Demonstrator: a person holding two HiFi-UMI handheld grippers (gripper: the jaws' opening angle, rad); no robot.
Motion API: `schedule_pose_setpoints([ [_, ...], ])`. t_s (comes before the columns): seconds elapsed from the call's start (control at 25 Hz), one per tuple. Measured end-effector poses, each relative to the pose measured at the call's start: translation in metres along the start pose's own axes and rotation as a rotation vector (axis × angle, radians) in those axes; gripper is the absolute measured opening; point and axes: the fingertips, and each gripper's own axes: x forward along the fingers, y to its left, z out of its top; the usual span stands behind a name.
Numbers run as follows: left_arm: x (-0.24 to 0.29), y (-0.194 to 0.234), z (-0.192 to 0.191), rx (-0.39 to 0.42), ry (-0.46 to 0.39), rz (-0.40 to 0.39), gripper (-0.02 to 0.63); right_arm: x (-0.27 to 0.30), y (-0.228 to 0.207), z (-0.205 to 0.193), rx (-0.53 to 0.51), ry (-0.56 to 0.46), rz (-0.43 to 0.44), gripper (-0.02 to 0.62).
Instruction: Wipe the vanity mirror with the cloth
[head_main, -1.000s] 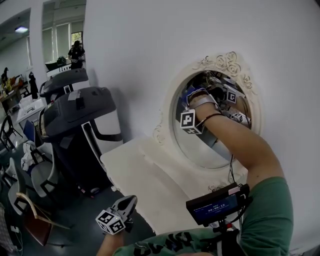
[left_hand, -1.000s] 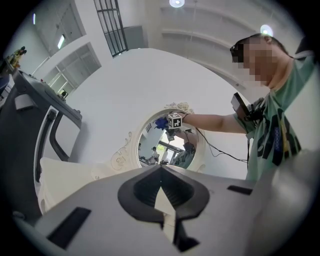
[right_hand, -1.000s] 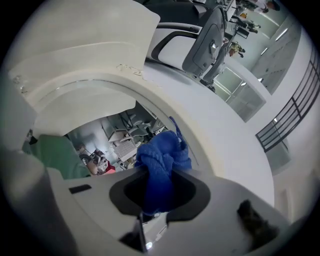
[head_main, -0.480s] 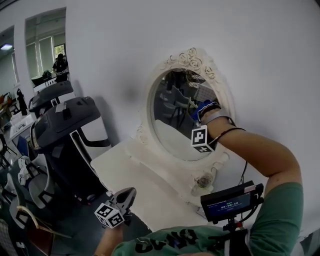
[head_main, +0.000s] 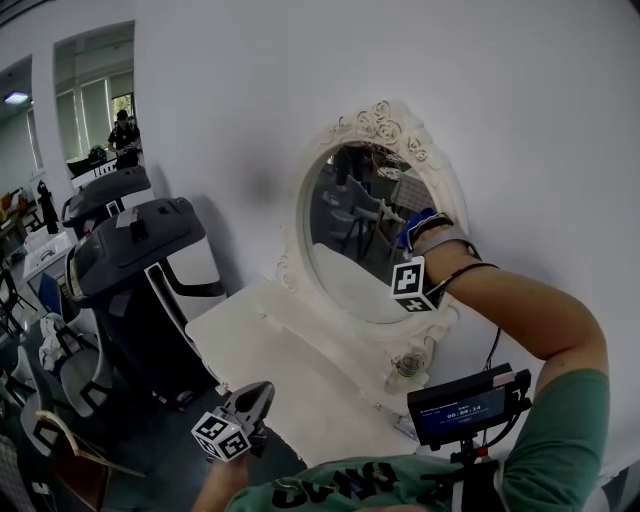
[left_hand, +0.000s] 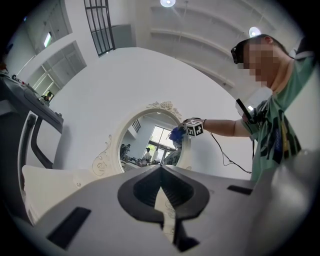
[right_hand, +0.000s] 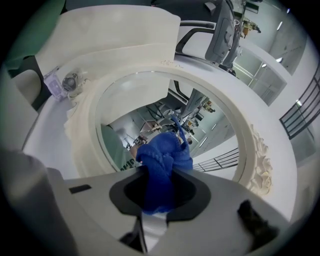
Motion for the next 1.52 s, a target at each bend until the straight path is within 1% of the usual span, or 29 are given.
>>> schedule_pose_setpoints([
  [0.08,-0.008,0.005,-0.003,-0.008,0.0,0.018,0.006,-0.003,-0.013,0.02,0.025,-0.074,-0.015,0.074],
  [0.12,-0.011,0.009,-0.005,-0.015,-0.001,0.028,0.006,-0.004,-0.024,0.035,0.031,-0.117,-0.04,0.074],
  [0.24,-0.023,0.02,-0.011,-0.033,-0.006,0.055,0.006,-0.003,-0.068,0.085,0.031,-0.225,-0.161,0.074],
  [0.32,-0.032,0.028,-0.014,-0.045,-0.009,0.075,0.006,0.005,-0.103,0.117,0.032,-0.263,-0.244,0.074],
  [0.4,-0.041,0.039,-0.015,-0.052,-0.011,0.099,0.006,0.018,-0.139,0.144,0.03,-0.274,-0.322,0.074],
  [0.52,-0.056,0.055,-0.018,-0.067,-0.015,0.142,0.006,0.044,-0.187,0.173,0.021,-0.257,-0.418,0.075],
  [0.6,-0.066,0.067,-0.023,-0.079,-0.016,0.17,0.006,0.061,-0.212,0.186,0.014,-0.239,-0.462,0.075],
  [0.72,-0.077,0.083,-0.027,-0.092,-0.019,0.205,0.006,0.08,-0.24,0.204,0.002,-0.226,-0.494,0.075],
  [0.8,-0.08,0.091,-0.028,-0.1,-0.022,0.218,0.006,0.089,-0.251,0.217,-0.006,-0.218,-0.495,0.075],
  [0.88,-0.08,0.098,-0.031,-0.106,-0.022,0.223,0.006,0.099,-0.254,0.224,-0.01,-0.192,-0.472,0.075],
  [0.96,-0.076,0.104,-0.033,-0.106,-0.021,0.22,0.006,0.104,-0.255,0.226,-0.014,-0.176,-0.466,0.074],
  [1.04,-0.07,0.106,-0.032,-0.106,-0.019,0.209,0.006,0.104,-0.255,0.224,-0.017,-0.182,-0.472,0.074],
  [1.12,-0.062,0.103,-0.031,-0.105,-0.016,0.191,0.006,0.101,-0.247,0.219,-0.01,-0.187,-0.446,0.072],
  [1.32,-0.042,0.086,-0.024,-0.091,-0.016,0.138,0.006,0.088,-0.204,0.187,-0.021,-0.135,-0.326,0.072],
  [1.52,-0.025,0.058,-0.018,-0.068,-0.009,0.087,0.006,0.062,-0.137,0.138,-0.055,-0.118,-0.233,0.072],
])
